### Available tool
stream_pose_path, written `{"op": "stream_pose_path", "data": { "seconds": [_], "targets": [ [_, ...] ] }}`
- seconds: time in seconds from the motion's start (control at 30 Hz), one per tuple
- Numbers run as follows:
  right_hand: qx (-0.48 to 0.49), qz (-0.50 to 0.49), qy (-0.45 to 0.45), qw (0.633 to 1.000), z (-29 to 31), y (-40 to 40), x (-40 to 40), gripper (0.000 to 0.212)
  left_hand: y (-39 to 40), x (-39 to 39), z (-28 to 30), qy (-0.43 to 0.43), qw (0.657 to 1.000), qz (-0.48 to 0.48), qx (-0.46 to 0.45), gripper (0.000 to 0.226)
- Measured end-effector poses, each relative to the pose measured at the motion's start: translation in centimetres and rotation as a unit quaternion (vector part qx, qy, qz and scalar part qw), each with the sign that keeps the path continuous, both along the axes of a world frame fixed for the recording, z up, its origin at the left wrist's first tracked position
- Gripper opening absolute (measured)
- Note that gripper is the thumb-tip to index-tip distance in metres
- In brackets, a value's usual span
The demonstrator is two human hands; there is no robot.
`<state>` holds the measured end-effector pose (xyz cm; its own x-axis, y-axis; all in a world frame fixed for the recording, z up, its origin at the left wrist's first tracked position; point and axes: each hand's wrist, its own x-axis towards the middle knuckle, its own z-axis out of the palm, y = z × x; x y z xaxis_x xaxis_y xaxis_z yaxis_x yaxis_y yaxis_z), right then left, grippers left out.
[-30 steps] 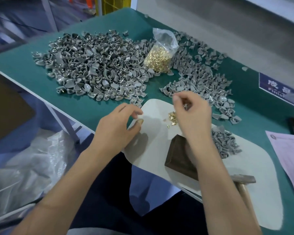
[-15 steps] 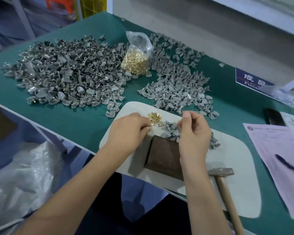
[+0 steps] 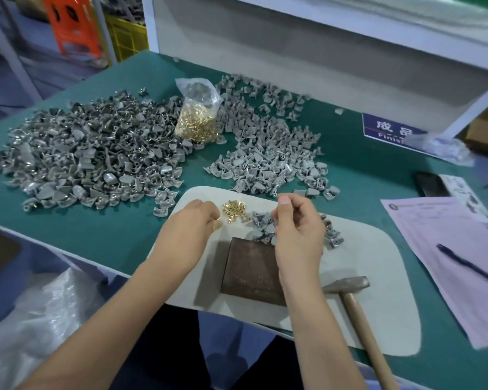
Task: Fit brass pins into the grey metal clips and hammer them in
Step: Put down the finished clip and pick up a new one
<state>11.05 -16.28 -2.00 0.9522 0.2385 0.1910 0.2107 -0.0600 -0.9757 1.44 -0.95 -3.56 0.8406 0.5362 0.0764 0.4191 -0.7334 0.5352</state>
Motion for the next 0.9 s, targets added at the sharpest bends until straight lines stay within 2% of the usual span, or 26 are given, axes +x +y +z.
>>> {"op": "stream_pose_path", "data": {
  "seconds": [0.1,0.2,0.23,0.3,0.37,0.47,0.6,0.73,0.83,0.9],
  "targets": [
    [-0.017,0.012,-0.015,1.000,0.2,0.0,0.0,0.011,0.3,-0.3,0.1,-0.013,1.000,0.007,-0.004,0.010],
    [-0.049,0.037,-0.030,0.998,0.3,0.1,-0.2,0.012,-0.3,0.0,0.1,0.020,0.998,-0.002,0.054,0.014],
    [-0.055,0.046,-0.035,0.997,0.3,0.1,-0.3,0.012,-0.6,0.1,0.1,0.001,0.999,-0.007,0.040,0.013],
    [-0.058,0.057,-0.042,0.996,0.4,0.2,-0.4,0.013,-1.3,0.6,0.7,-0.086,0.993,-0.015,-0.076,0.011],
    [-0.060,0.083,-0.038,0.994,0.7,0.0,-0.2,0.015,-1.9,1.3,1.8,-0.162,0.965,-0.037,-0.204,0.014],
    [-0.074,0.157,-0.009,0.985,1.0,-0.8,0.4,0.018,-2.4,2.1,3.6,-0.168,0.934,-0.078,-0.306,0.022],
    [0.008,0.149,0.042,0.988,1.2,-1.9,0.7,0.017,-2.7,2.6,4.5,-0.126,0.933,-0.133,-0.309,0.029],
    [-0.010,0.133,0.015,0.991,1.1,-2.6,0.4,0.016,-2.8,3.0,4.5,-0.101,0.922,-0.136,-0.349,0.028],
    [-0.021,0.117,-0.002,0.993,0.9,-2.9,0.2,0.014,-2.6,3.1,4.3,-0.088,0.924,-0.132,-0.347,0.024],
    [-0.026,0.096,-0.009,0.995,0.6,-2.9,0.1,0.011,-2.4,3.3,4.2,-0.090,0.938,-0.123,-0.312,0.026]
  ]
}}
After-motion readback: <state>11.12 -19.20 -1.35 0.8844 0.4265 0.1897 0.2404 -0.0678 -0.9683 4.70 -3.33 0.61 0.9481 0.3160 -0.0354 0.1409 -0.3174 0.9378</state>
